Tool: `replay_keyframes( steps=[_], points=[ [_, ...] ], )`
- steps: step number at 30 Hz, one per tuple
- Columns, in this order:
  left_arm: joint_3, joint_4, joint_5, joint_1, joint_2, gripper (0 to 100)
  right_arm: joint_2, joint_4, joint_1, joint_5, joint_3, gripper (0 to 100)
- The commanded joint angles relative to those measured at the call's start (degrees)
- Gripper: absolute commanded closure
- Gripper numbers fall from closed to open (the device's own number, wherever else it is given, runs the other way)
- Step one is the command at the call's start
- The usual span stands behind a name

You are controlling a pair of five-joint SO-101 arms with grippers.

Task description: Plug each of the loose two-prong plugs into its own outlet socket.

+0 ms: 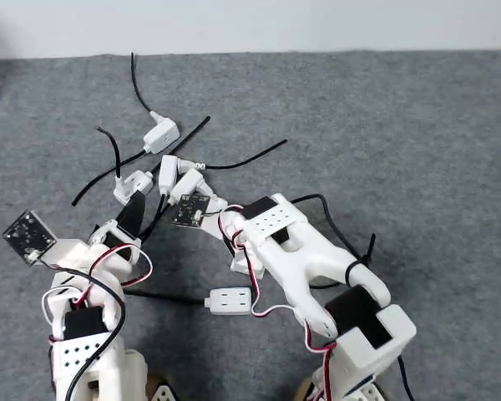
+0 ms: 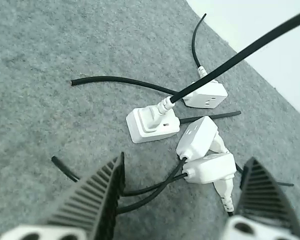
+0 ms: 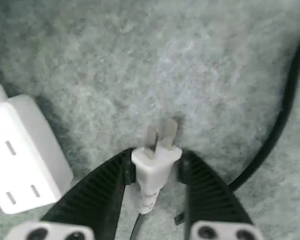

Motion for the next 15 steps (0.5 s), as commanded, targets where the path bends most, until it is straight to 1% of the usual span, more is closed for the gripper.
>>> replay_keyframes(
  steps=[1, 3, 5, 10, 15],
  points=[
    [-2.9, -0.8, -0.2, -0.4, -0.6, 65, 0.6, -0.4, -0.3, 0.1, -1.6, 91.6],
    [-2.9, -0.8, -0.2, -0.4, -0.6, 65, 0.6, -0.4, -0.3, 1.6, -1.5, 93.6],
    [-2.9, -0.8, -0.2, -0.4, -0.6, 65, 0.6, -0.1, -0.3, 3.3, -1.4, 99.5],
    [-2.9, -0.8, -0.2, -0.4, -0.6, 65, -1.1, 1.4, -0.1, 3.9, -1.6, 98.9],
    [-2.9, -0.8, -0.2, -0.4, -0.6, 65, -5.5, 1.9, 5.1, 4.0, -1.2, 98.9]
  ],
)
